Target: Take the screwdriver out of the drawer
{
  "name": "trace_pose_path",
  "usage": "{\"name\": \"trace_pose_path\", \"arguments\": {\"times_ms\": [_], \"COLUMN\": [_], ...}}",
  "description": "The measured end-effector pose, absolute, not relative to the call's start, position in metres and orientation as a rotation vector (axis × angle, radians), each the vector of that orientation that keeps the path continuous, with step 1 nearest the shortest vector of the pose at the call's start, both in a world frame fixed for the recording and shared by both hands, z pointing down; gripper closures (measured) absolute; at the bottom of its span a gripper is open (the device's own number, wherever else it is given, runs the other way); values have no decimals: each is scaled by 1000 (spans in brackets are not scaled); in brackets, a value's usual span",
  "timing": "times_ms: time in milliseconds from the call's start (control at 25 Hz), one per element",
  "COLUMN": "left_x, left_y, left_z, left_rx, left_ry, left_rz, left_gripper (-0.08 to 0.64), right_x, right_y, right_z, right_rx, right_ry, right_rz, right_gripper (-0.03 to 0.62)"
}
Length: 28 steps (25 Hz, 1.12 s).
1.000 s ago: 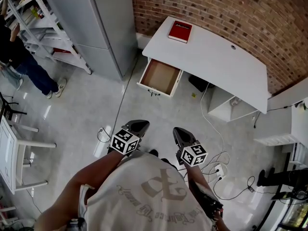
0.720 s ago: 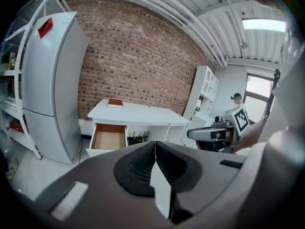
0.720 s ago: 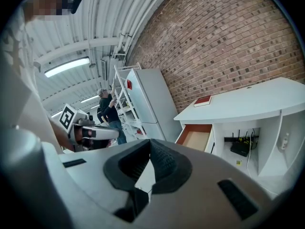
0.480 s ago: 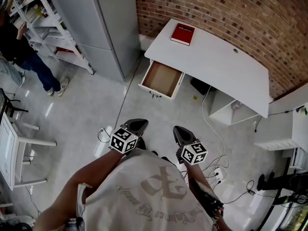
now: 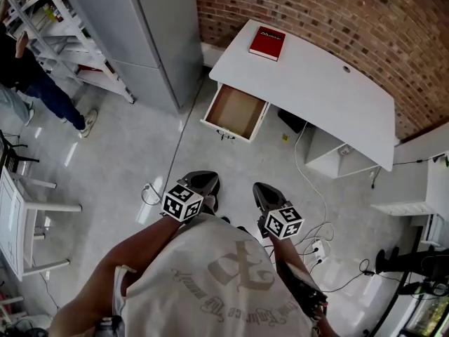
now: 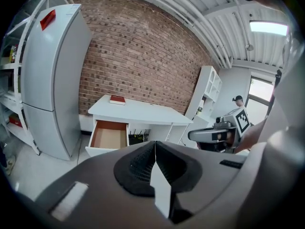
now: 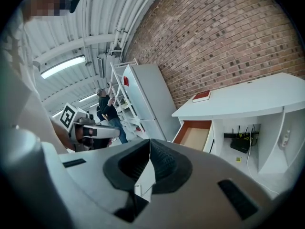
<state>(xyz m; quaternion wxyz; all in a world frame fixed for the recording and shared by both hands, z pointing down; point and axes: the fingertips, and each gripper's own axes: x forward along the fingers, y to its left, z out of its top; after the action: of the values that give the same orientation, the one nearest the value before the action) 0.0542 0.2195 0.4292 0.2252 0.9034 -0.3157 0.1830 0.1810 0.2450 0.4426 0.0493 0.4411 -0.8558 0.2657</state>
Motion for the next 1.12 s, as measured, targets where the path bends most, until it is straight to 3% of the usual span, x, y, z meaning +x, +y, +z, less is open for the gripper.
{"name": "trace_pose_path", "arguments": {"times_ms": [680, 1120], "left_x": [96, 86], "left_y": [114, 40], "left_z": [431, 431], "left_rx": [2543, 2547], "left_ry": [-674, -641], "left_rz": [487, 465], "left_gripper": [552, 552], "right_x": [203, 195], "right_y": [163, 97], "right_z": [437, 434], "right_rx": [1471, 1515], "right_ry": [-2492, -2443], "right_rz": [811, 798], "right_gripper": [586, 586]}}
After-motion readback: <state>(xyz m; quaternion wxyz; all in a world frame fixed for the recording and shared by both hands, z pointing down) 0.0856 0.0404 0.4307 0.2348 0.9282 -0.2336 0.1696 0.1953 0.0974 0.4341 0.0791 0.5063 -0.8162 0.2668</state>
